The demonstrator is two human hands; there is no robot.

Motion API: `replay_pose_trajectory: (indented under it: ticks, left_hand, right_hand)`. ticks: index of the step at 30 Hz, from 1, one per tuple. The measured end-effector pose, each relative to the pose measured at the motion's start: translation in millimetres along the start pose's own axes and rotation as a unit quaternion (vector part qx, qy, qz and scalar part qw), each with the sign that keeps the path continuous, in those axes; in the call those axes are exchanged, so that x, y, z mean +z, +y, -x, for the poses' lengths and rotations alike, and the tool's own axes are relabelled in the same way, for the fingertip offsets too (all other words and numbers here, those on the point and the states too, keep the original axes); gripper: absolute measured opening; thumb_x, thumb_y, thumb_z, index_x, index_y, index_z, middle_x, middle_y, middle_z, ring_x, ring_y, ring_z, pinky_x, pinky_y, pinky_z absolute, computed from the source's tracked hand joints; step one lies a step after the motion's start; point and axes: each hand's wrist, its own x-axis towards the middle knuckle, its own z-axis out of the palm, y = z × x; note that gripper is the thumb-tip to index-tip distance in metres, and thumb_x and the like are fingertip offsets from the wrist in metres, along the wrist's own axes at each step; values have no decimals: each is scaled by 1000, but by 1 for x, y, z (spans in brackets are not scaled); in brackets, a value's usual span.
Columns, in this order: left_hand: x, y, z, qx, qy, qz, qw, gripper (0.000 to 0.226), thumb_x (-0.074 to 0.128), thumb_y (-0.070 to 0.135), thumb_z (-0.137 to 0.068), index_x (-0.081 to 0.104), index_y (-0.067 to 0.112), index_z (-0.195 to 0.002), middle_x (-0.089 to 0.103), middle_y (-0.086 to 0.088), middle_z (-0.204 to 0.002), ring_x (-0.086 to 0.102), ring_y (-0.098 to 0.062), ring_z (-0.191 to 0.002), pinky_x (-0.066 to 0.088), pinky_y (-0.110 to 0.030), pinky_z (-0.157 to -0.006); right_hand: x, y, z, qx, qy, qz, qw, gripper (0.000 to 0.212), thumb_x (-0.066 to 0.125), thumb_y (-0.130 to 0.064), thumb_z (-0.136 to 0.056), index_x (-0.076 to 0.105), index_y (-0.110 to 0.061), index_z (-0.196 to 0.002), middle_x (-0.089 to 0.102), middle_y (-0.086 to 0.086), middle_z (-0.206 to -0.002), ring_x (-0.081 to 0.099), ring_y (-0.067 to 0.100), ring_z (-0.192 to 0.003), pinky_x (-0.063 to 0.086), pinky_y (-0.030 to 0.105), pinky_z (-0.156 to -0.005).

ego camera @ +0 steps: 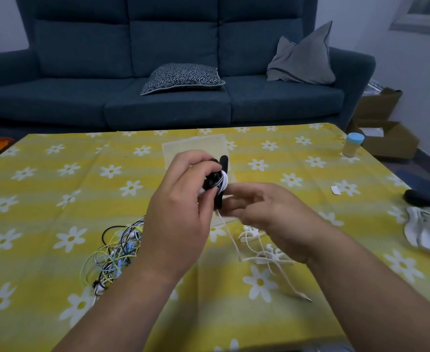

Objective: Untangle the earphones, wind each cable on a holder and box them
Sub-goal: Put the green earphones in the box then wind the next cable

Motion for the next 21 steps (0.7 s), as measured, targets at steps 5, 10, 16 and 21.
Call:
replay_pose_trajectory:
  ticks: [5,10,16,21]
  left_hand:
    - [-3,-5,-1,-15,22,0,1000,31,62,-6,-85,66,8,-111,55,2,-118,55,-8,-104,53,-30,-76]
    - [-7,-9,-3,-35,49,4,998,29,63,-6,-86,66,9,-110,55,4,-115,55,-5,-100,50,-26,-76]
    - [-5,-8,-1,-57,-18,48,997,30,65,-6,-85,67,15,-107,54,13,-112,55,-1,-96,51,-22,-71]
    - [-5,-9,1,-82,-118,88,986,30,65,-5,-86,68,19,-103,56,20,-109,58,-7,-84,44,-11,-68]
  right_hand:
    - [13,-1,1,56,-58,-51,995,23,67,-13,-91,65,7,-103,61,10,-64,59,21,-58,54,33,-72]
    - [13,-8,2,20,9,24,999,28,56,-20,-100,74,-7,-83,33,-3,-52,31,11,-49,33,27,-52]
    - [5,-17,2,-24,62,-2,998,36,51,-23,-101,72,-4,-79,34,-1,-51,30,13,-48,36,26,-53]
    - [-11,-22,6,-47,105,-56,992,32,54,-16,-99,67,-4,-72,31,-3,-50,25,11,-45,34,23,-49]
